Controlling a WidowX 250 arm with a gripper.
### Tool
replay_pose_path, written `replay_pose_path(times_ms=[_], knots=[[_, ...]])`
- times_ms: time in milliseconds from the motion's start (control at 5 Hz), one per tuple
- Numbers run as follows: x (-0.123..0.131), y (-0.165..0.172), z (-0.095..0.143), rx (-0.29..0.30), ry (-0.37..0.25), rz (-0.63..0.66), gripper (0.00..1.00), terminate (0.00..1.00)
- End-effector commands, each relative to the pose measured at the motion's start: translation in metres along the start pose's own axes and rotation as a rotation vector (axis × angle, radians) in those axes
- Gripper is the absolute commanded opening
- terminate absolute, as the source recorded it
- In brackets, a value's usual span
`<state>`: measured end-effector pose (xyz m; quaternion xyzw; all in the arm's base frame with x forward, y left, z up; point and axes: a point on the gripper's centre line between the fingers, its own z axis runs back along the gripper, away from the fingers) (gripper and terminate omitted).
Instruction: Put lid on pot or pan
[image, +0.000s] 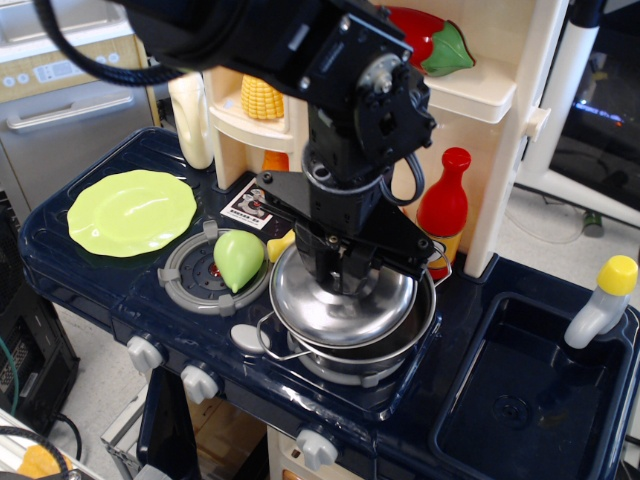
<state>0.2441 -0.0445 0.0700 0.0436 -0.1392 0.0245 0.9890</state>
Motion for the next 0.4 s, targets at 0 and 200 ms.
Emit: replay_pose_path(times_ms=[0,200], knots=[[0.0141,-0.0141,-0.0004,-0.014,-0.037,0.023,0.0,0.0],[0.015,-0.0143,0.002,-0.057,-0.036,0.031,1.0,1.0]])
